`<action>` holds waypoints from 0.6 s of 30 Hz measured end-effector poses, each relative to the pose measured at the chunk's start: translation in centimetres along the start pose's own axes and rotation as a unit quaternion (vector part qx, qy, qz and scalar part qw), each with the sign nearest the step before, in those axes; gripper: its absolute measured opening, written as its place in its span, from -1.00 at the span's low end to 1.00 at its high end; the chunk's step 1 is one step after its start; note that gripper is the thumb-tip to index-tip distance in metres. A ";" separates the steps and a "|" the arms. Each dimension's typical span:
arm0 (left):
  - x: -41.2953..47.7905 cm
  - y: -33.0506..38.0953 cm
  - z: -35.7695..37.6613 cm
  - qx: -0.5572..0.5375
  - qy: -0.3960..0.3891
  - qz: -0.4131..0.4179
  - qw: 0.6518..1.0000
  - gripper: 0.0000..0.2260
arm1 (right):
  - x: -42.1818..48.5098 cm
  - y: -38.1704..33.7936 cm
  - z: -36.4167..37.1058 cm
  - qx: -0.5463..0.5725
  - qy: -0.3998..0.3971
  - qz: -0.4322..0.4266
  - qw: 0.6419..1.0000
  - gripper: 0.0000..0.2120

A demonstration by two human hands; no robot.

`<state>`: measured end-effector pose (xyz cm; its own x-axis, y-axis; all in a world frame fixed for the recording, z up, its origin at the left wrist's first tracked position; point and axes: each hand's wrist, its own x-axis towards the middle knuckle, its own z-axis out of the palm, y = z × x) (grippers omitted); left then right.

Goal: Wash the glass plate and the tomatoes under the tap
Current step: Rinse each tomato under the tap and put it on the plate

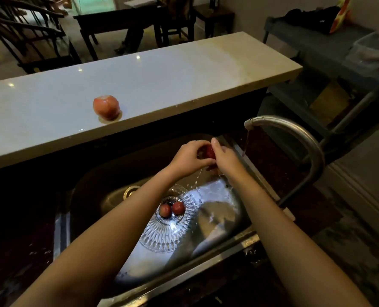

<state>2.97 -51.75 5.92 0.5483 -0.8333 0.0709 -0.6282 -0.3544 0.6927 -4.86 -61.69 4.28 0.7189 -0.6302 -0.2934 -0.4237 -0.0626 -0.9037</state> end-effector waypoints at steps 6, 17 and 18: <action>-1.1 -2.2 0.5 -0.017 0.011 -0.098 0.995 -0.53 | 0.8 0.6 0.8 -0.198 0.056 -0.066 0.976 -0.55; -4.5 -8.9 0.9 -0.020 0.048 -0.294 0.954 -0.55 | -2.2 -6.7 2.8 -0.272 0.177 -0.375 0.868 -0.72; -4.9 -9.5 0.9 -0.020 0.055 -0.307 0.950 -0.55 | -2.3 -7.9 3.1 -0.276 0.190 -0.410 0.848 -0.72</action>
<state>5.82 -44.66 -1.64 0.8602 -0.4247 -0.2822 -0.1512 -0.7409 0.6543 -1.48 -57.29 11.09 0.7110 -0.3974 0.5801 -0.1360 -0.8872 -0.4409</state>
